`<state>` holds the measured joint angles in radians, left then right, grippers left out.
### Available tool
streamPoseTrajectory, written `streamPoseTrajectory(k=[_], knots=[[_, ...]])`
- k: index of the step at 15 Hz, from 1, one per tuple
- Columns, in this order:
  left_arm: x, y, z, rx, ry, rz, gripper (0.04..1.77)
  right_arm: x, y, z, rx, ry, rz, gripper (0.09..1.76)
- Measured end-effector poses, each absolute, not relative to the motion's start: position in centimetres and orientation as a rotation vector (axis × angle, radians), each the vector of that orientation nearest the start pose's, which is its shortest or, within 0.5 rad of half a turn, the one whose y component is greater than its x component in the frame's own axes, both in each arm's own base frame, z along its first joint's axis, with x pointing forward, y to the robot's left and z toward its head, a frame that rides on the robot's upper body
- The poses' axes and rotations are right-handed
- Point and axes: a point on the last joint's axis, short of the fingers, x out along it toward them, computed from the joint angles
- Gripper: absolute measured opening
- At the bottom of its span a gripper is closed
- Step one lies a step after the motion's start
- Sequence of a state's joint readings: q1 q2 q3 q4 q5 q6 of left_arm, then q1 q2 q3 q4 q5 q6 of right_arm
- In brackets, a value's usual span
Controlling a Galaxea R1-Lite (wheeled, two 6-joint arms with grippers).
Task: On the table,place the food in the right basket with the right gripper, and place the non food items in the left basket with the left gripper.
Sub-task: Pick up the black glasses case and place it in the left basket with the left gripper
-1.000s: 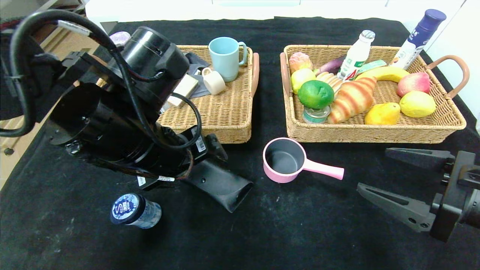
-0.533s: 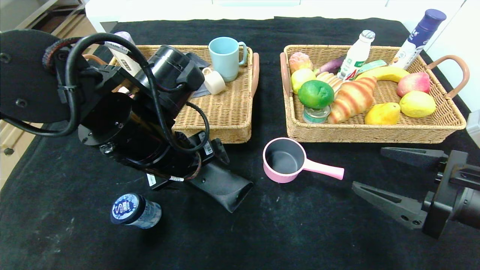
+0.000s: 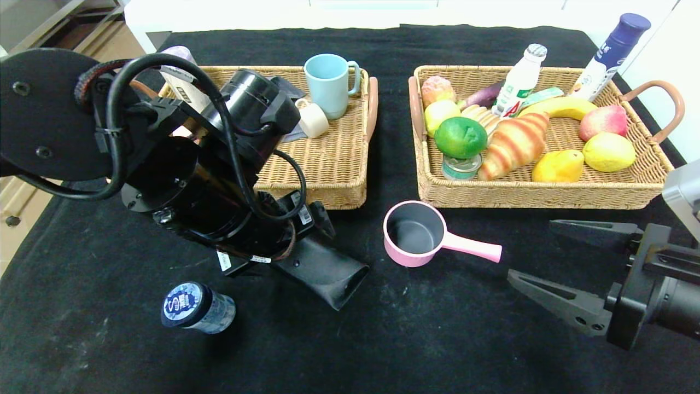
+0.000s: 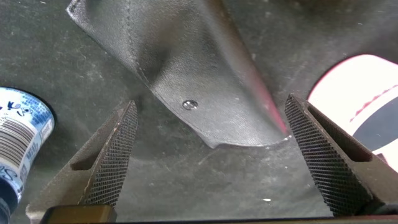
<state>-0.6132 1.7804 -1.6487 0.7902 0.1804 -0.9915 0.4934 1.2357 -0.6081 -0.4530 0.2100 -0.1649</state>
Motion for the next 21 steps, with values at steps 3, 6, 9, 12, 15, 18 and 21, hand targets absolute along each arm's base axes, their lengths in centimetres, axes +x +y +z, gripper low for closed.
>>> streamPoseTrajectory(k=[3,6,9,12,15,18,21], knots=[[25.3,-17.8,26.0,-0.539,0.961,0.051,1.72,16.3,9.3,22.3,-0.184,0.122,0.717,1.71],[25.3,-18.0,25.7,-0.530,0.971,0.051,1.72,16.3,9.4,22.2,-0.185,0.125,0.718,1.71],[25.3,-18.0,25.4,-0.522,0.982,0.058,1.72,16.4,9.4,22.1,-0.186,0.130,0.719,1.71],[25.5,-18.1,24.8,-0.520,0.985,0.065,1.72,16.5,9.5,22.0,-0.188,0.137,0.720,1.71],[26.1,-18.4,24.2,-0.522,0.940,0.085,1.72,16.5,9.5,21.8,-0.199,0.142,0.722,1.71],[25.8,-18.5,23.7,-0.512,0.957,0.085,1.72,16.6,9.6,21.7,-0.199,0.135,0.722,1.71],[25.7,-18.6,23.4,-0.506,0.967,0.087,1.72,16.8,9.7,21.5,-0.196,0.117,0.723,1.71]])
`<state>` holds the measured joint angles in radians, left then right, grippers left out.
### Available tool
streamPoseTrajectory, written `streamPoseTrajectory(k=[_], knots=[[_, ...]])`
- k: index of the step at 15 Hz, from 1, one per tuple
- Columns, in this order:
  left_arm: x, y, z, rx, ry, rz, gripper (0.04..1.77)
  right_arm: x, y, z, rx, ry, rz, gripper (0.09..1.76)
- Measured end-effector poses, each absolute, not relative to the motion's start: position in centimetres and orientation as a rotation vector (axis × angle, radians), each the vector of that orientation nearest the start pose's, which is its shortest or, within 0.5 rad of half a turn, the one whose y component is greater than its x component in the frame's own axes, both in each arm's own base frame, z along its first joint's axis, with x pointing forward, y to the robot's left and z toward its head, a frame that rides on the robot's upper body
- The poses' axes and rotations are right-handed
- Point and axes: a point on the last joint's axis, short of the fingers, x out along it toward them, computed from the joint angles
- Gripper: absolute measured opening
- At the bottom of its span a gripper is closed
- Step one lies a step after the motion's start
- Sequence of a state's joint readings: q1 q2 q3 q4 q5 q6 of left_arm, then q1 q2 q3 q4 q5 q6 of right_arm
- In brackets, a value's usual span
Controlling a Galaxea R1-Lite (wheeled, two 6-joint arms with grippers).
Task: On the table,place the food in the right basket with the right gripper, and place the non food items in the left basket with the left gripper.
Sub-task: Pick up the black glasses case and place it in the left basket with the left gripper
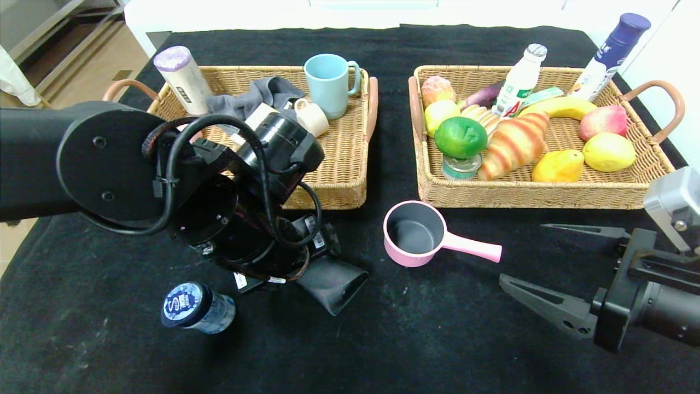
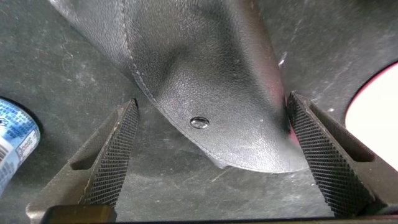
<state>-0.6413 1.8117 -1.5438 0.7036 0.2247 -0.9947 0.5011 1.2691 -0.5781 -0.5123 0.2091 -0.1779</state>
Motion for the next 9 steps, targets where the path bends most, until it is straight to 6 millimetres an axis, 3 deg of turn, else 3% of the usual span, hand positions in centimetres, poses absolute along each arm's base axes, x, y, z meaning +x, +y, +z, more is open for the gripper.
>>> streamPoseTrajectory(k=[2,6,9], knots=[[25.78,-18.62,23.21,-0.503,0.972,0.090,1.72,16.85,9.80,21.33,-0.198,0.125,0.725,1.71],[25.75,-18.66,23.21,-0.503,0.973,0.088,1.14,16.93,9.86,21.21,-0.199,0.130,0.725,1.71],[25.75,-18.66,23.18,-0.502,0.974,0.088,0.89,16.96,9.89,21.14,-0.199,0.133,0.726,1.71]])
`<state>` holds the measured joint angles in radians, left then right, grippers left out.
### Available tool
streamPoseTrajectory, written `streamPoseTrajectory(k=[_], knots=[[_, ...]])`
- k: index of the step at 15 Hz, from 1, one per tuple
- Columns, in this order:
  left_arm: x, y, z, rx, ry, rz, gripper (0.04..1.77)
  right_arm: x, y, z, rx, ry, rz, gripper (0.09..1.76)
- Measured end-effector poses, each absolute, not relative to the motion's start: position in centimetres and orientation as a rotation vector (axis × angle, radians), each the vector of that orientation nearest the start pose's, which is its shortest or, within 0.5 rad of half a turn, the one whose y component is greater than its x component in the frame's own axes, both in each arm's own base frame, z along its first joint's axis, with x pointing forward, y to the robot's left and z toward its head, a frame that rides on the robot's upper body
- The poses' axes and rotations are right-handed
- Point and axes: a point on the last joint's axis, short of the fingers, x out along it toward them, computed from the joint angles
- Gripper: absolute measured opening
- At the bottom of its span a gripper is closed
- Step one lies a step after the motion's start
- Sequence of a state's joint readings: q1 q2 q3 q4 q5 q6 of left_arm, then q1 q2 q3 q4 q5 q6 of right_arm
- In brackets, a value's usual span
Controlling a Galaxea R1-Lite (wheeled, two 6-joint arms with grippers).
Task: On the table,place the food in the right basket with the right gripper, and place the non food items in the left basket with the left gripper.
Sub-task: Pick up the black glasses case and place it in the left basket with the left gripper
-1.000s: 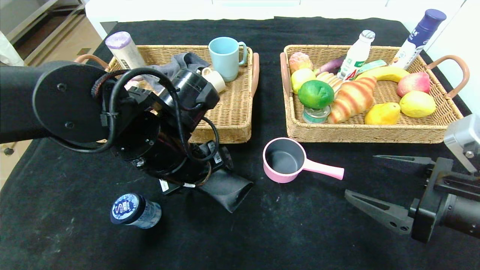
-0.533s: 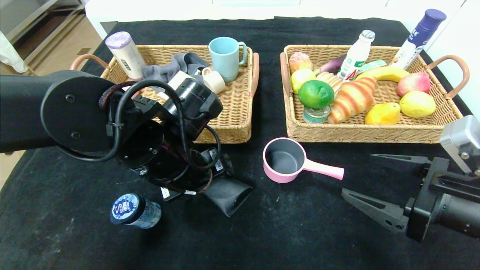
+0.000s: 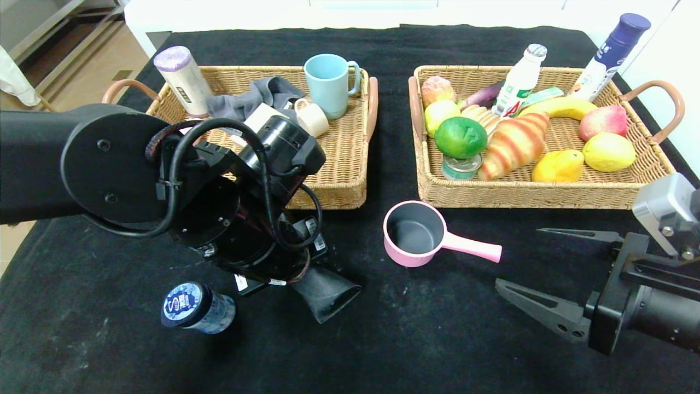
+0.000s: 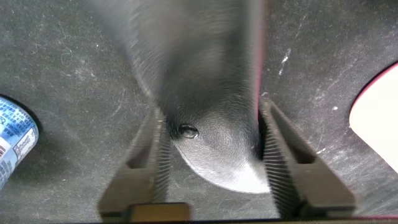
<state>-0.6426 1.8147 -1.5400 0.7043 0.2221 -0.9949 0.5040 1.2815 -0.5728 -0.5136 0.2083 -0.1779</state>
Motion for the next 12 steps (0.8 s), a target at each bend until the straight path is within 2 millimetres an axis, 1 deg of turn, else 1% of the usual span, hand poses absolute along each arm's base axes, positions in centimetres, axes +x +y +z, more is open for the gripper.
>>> streamPoseTrajectory(k=[2,12], knots=[[25.79,-18.69,23.11,-0.502,0.976,0.089,0.82,17.01,9.91,21.06,-0.200,0.137,0.726,1.71],[25.80,-18.72,23.00,-0.505,0.979,0.094,0.82,17.32,10.05,20.73,-0.203,0.153,0.728,1.71]])
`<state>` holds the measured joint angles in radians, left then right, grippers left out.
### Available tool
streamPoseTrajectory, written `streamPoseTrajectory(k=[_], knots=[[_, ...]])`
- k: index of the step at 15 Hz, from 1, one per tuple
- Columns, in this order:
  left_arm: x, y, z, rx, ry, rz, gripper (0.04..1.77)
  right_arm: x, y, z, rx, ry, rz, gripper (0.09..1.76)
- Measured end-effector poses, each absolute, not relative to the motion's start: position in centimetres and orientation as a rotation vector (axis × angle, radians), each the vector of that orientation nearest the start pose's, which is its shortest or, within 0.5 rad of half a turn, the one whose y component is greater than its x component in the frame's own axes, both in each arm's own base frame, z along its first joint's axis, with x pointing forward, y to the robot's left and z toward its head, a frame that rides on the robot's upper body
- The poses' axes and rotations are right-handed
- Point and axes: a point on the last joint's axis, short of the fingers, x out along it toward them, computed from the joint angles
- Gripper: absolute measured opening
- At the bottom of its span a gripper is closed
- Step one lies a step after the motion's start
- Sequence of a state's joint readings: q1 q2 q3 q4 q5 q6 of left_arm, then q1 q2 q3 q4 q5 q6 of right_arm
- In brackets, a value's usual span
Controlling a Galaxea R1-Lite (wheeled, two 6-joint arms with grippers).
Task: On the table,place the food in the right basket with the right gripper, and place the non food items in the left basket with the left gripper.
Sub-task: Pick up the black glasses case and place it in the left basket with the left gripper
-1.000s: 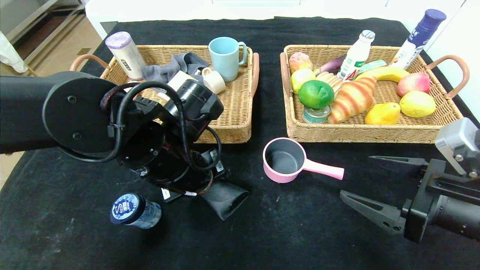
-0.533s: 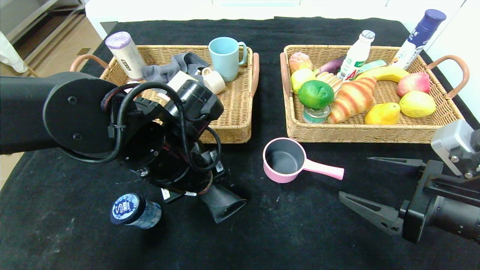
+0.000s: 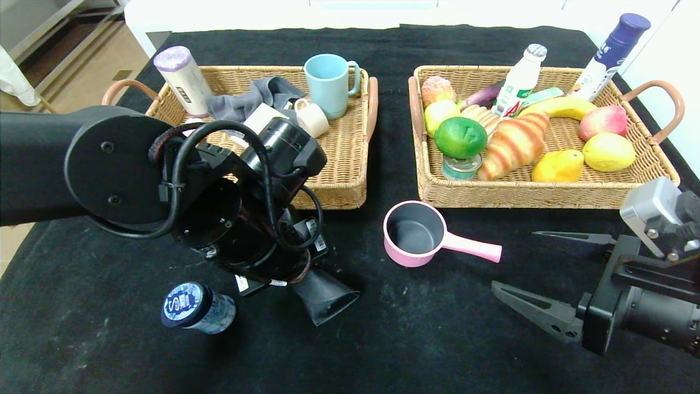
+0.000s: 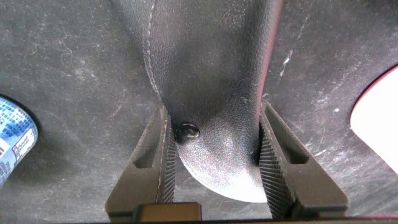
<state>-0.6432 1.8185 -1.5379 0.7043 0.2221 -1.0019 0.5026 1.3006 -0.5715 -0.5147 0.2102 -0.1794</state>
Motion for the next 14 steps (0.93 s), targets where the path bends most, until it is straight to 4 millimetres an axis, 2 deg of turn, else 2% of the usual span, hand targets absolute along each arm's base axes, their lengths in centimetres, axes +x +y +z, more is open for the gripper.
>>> streamPoseTrajectory(k=[4,8,14], knots=[[25.0,-18.5,23.5,-0.502,0.972,0.078,0.82,17.3,10.1,20.6,-0.200,0.158,0.729,1.71],[22.7,-18.7,25.4,-0.509,0.927,-0.007,0.79,17.4,10.1,20.5,-0.203,0.166,0.730,1.71],[19.6,-17.7,27.2,-0.465,0.891,-0.107,0.74,17.4,10.3,20.1,-0.208,0.178,0.739,1.71]])
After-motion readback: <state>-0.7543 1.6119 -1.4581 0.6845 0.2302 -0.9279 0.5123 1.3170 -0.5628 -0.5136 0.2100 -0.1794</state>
